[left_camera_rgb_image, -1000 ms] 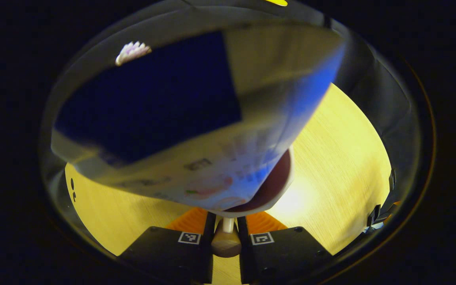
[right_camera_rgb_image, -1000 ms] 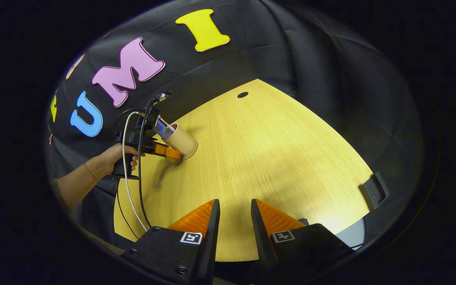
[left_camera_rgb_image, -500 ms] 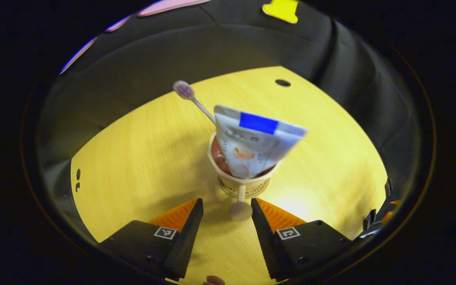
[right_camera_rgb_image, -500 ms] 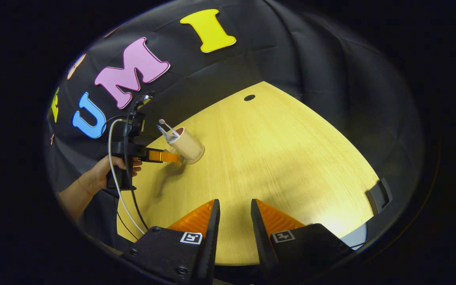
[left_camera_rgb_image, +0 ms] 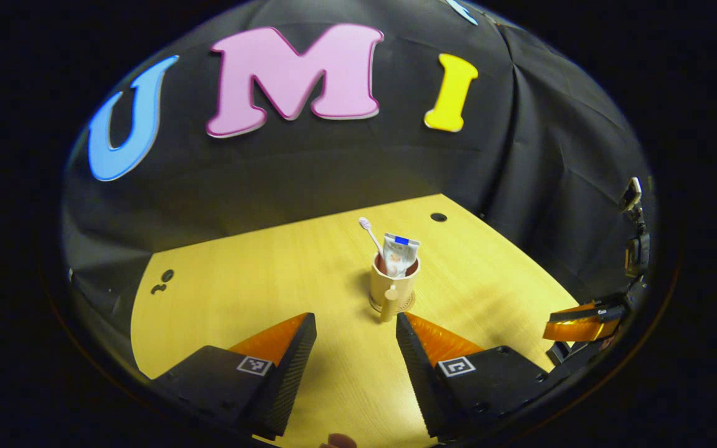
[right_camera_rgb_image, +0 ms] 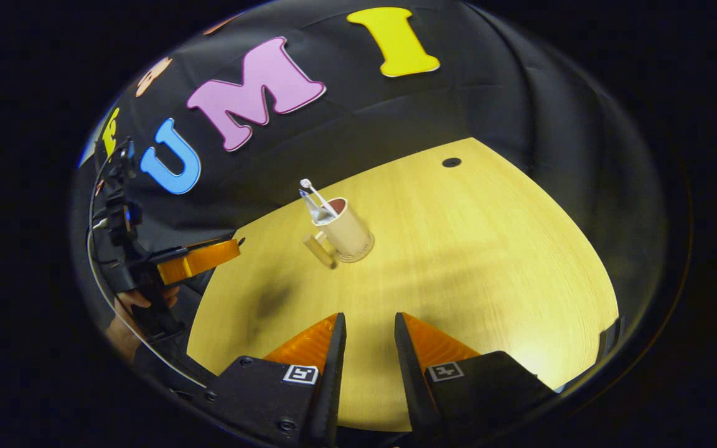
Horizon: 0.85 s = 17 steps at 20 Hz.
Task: Put the toothbrush and toothpaste on the desktop into the cup, then pick up the cup and place it on the coaster on the desktop.
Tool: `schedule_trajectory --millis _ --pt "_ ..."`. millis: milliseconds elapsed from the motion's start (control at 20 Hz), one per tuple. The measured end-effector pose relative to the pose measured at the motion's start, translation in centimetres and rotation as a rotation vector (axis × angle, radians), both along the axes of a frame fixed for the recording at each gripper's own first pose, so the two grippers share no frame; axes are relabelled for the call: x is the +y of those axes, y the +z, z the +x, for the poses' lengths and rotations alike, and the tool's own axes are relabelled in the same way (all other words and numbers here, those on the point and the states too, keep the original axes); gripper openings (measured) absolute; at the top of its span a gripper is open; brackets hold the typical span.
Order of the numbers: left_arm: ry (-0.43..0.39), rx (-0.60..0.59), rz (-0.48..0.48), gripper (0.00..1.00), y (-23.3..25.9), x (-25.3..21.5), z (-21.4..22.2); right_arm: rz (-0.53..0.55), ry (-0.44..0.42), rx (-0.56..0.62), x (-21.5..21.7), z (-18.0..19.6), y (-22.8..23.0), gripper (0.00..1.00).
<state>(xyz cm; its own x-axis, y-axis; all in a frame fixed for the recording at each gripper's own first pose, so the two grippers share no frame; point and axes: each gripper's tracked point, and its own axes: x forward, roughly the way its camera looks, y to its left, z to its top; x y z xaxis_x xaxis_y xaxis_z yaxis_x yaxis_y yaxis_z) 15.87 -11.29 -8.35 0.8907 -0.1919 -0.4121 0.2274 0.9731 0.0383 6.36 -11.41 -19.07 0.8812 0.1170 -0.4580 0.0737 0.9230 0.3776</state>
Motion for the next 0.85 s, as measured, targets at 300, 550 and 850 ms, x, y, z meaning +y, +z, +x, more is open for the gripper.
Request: schedule_trajectory --millis 300,550,850 --pt "0.036 -0.053 -0.102 0.82 1.6 3.0 -6.8 -0.034 0.062 -0.054 4.1 0.8 2.4 0.48" --pt "0.049 -0.083 -0.146 0.82 1.8 4.9 -8.8 -0.056 0.087 -0.097 6.6 0.3 4.1 0.48" --pt "0.035 -0.078 -0.153 0.82 1.2 5.4 -9.9 -0.08 0.099 -0.12 8.4 -0.3 4.9 0.48"
